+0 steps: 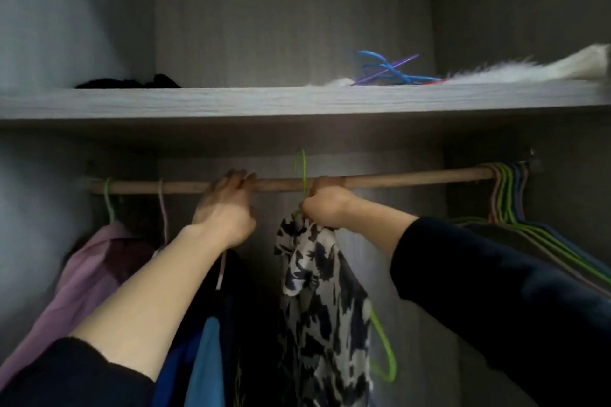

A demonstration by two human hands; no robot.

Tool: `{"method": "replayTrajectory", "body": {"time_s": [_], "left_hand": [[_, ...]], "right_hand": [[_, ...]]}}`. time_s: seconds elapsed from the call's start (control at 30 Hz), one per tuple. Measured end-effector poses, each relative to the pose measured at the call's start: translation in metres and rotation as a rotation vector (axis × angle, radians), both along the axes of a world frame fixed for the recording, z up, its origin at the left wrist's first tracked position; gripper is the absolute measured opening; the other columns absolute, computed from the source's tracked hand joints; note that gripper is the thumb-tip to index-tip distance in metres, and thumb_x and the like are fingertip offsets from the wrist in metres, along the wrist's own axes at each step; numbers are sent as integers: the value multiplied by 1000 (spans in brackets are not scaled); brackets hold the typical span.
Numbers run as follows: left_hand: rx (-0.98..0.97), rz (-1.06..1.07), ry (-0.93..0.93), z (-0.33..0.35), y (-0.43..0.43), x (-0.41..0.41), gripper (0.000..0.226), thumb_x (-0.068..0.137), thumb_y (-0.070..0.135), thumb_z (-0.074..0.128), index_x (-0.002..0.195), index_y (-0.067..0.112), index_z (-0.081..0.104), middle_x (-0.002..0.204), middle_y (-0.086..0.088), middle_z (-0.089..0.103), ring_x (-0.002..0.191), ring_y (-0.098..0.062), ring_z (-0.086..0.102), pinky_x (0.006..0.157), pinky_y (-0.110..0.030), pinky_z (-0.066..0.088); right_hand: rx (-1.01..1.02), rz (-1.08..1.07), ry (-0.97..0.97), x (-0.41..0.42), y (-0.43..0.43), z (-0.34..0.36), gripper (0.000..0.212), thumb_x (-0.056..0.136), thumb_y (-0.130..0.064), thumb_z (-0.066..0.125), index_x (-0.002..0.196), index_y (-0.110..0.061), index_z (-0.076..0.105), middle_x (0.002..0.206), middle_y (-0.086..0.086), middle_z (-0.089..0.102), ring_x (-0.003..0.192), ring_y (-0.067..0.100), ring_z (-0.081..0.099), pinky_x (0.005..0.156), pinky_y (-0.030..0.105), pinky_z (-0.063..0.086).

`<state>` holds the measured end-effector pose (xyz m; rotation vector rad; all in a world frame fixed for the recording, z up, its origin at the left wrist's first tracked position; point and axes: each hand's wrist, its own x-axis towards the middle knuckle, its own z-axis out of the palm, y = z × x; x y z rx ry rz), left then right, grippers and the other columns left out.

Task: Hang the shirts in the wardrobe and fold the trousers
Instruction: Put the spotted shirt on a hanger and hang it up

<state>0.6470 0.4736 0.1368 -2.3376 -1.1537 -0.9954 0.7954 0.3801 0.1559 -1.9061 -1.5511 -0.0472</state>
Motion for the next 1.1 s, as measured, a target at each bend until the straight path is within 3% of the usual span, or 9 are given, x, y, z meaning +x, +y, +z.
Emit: {"method": "replayTrajectory", "body": {"time_s": [0.17,0.33,0.43,0.57,0.67,0.8,0.9,1.0,1.1], "left_hand": [[58,-39,-88,-2,19,0,62,88,13,49,147,24,33,150,1,35,136,-24,33,112,-30,24],[82,-57,-141,3,16,3,58,87,8,48,143,24,42,146,2,42,132,-23,38,107,-30,31],[58,-39,-156,3,13,3,57,87,9,49,142,25,43,147,2,42,133,-23,38,108,-31,32],[-2,22,-109,5,1,6,56,89,10,48,143,23,41,148,-2,41,134,-26,39,111,-33,30],[-85,97,-42,12,-8,14,48,93,16,43,141,17,42,144,-13,44,131,-32,41,110,-37,30],[-110,90,-62,7,-23,51,55,97,26,39,148,13,24,155,-13,21,143,-29,17,116,-40,10],[-40,-31,-89,0,-41,93,60,96,30,41,150,16,20,157,-11,16,145,-28,11,116,-38,5],[25,-187,-61,-6,-56,133,57,95,30,43,149,19,25,155,-9,22,143,-27,15,117,-38,7],[46,-277,2,-12,-63,165,55,96,32,42,148,26,25,156,-5,22,143,-28,17,117,-40,8]], "right_hand": [[9,72,40,-5,41,-14,30,91,-13,52,63,-15,42,65,1,46,59,16,48,45,23,35],[-32,131,4,-9,67,-38,31,91,-19,57,61,-13,47,77,8,57,80,27,61,64,29,47],[21,206,41,-6,71,-47,31,92,-23,61,62,-14,57,70,5,58,74,24,59,62,30,49],[87,224,46,10,56,-52,21,91,-34,62,83,-16,67,65,-6,55,64,15,55,55,24,44],[118,156,-37,32,33,-52,26,93,-37,58,89,-13,66,66,-7,53,61,10,51,50,20,38],[137,0,-141,73,-3,-54,30,94,-40,54,93,-14,69,78,1,63,72,17,60,60,25,47],[143,-141,-215,105,-33,-57,23,93,-39,54,93,-20,67,91,4,67,83,24,65,76,40,56],[107,-300,-381,134,-73,-61,18,92,-34,53,94,-20,63,94,5,66,81,26,63,72,36,53],[98,-428,-615,165,-109,-67,21,91,-34,51,97,-15,59,104,9,62,95,35,61,69,35,43]]}}
